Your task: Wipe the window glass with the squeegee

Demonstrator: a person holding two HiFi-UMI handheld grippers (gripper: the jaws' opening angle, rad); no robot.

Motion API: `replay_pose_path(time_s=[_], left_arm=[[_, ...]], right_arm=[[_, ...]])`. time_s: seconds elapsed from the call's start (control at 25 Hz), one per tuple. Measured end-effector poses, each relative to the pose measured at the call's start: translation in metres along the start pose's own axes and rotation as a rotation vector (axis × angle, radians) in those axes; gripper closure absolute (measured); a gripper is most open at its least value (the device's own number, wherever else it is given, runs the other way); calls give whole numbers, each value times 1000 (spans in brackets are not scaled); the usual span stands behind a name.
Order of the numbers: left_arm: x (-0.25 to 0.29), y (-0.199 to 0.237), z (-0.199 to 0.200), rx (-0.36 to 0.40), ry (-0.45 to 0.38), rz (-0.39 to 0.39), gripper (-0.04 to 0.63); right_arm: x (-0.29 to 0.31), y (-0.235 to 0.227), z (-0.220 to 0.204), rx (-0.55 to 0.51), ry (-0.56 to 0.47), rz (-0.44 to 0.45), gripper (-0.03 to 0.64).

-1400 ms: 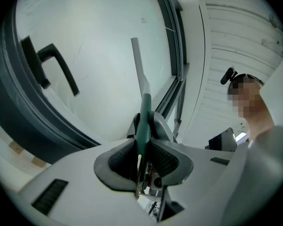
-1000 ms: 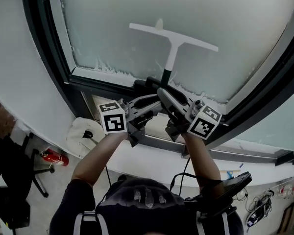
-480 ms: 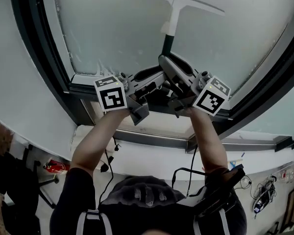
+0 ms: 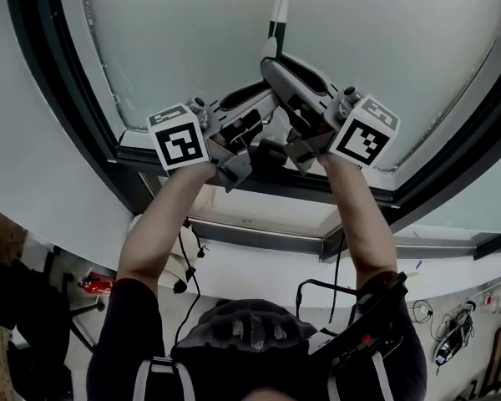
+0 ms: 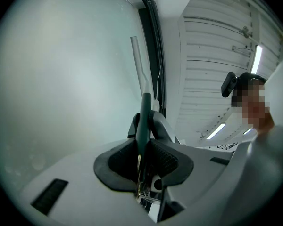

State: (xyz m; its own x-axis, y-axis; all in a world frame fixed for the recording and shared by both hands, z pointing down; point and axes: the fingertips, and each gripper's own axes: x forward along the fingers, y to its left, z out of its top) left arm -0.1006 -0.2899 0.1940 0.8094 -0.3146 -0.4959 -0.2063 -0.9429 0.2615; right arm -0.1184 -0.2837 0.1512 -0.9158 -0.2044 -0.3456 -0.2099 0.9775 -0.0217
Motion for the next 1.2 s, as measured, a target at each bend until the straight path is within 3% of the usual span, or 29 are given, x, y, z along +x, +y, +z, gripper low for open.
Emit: replay_pose_path(time_s=[0.28,0.8,1.2], left_arm=[[8,5,10,30,10,-17,495],[36,13,26,-60,71,-27,495],[3,5,-5,-86,103,-22,495]], right_arm=[[4,-9,10,6,-29,11,528],[7,-32,38,96,-63,-72,528],[-3,-12,-1,117,-81,-87,528]])
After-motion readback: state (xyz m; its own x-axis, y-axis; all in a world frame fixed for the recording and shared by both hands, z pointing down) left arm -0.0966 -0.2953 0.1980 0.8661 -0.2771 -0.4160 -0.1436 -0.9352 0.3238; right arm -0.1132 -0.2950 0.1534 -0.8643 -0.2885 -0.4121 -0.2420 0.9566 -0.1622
